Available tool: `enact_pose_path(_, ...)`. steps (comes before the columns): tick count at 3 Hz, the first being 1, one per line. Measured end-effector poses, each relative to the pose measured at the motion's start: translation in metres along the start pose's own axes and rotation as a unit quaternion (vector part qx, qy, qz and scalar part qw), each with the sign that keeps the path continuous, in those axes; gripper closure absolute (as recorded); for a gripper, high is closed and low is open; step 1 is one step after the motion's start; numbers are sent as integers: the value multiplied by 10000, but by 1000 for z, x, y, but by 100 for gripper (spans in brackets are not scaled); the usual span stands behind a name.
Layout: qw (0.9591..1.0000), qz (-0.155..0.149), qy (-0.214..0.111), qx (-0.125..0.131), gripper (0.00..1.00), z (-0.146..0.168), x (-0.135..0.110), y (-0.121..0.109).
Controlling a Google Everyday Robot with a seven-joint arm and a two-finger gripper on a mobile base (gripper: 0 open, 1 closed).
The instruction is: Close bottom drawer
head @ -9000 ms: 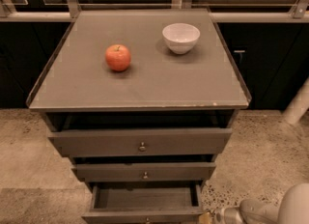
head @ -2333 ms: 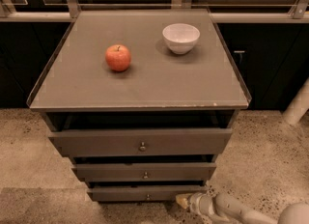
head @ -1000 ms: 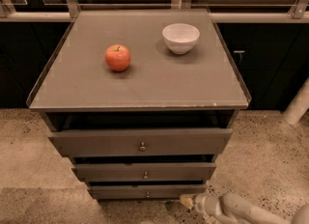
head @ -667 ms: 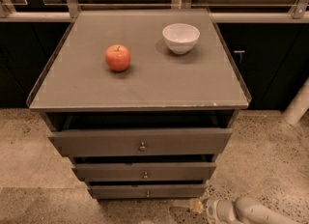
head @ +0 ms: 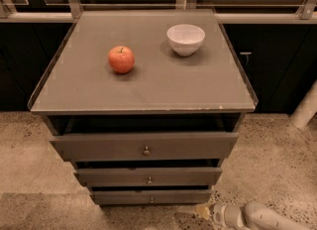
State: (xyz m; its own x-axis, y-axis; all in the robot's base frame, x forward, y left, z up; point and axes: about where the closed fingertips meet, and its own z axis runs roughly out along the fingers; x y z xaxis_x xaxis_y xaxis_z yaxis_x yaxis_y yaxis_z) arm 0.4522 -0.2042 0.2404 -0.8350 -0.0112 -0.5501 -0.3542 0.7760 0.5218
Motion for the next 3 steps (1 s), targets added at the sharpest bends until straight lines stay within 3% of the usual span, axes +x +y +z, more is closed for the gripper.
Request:
enact_pose_path(2, 10000, 0, 0, -1, 10, 0, 0, 0)
enact_pose_path(3, 10000, 0, 0, -1, 0, 0, 0, 0)
